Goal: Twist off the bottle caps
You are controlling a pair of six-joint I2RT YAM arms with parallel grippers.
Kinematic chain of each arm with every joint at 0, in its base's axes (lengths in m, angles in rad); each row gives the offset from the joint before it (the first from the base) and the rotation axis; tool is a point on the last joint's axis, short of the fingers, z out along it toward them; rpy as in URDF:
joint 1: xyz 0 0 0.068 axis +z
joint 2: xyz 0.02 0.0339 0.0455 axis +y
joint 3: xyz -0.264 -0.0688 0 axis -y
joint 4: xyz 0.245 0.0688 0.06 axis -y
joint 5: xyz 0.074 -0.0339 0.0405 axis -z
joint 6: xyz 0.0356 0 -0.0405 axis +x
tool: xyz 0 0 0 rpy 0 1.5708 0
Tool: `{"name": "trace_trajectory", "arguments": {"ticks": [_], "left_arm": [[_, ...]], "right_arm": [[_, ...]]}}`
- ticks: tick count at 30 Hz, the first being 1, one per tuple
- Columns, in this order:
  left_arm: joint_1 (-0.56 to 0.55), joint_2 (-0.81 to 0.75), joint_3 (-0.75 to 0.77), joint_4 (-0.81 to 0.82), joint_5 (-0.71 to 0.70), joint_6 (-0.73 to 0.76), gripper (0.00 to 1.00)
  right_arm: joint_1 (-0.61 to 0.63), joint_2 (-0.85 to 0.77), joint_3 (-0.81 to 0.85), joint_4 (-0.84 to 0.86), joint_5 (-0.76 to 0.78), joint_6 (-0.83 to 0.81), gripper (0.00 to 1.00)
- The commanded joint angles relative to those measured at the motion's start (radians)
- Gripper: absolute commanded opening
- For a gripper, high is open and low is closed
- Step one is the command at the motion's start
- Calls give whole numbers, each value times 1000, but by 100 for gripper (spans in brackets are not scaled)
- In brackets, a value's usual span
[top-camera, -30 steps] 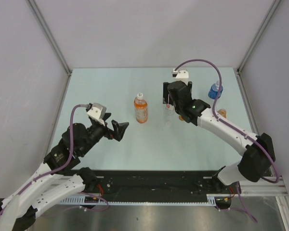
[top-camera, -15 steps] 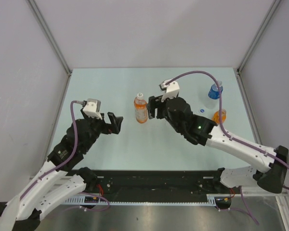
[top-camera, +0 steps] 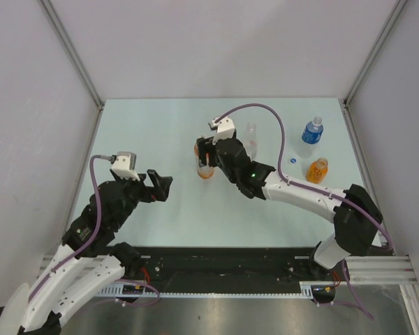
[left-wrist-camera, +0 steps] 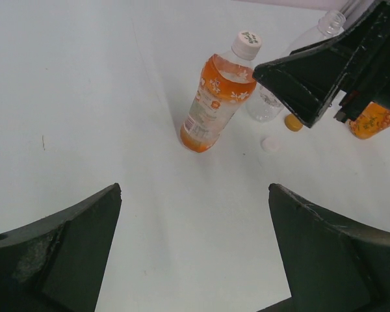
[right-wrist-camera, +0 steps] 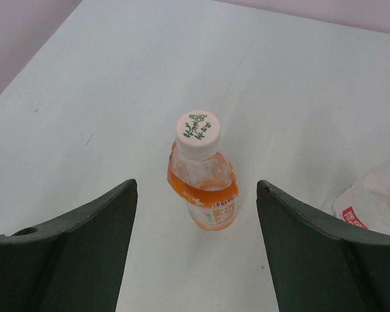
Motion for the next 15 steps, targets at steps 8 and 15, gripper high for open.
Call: {"name": "trace_trajectory", "arguments": {"ticks": [8, 15], "left_arm": [[8, -29, -26, -12, 24, -13, 98], [8, -34, -26, -11, 18, 0, 98]], "right_arm": [[-14, 139, 39, 236, 28, -33, 77], [-29, 168, 48, 219, 28, -27, 55]]}}
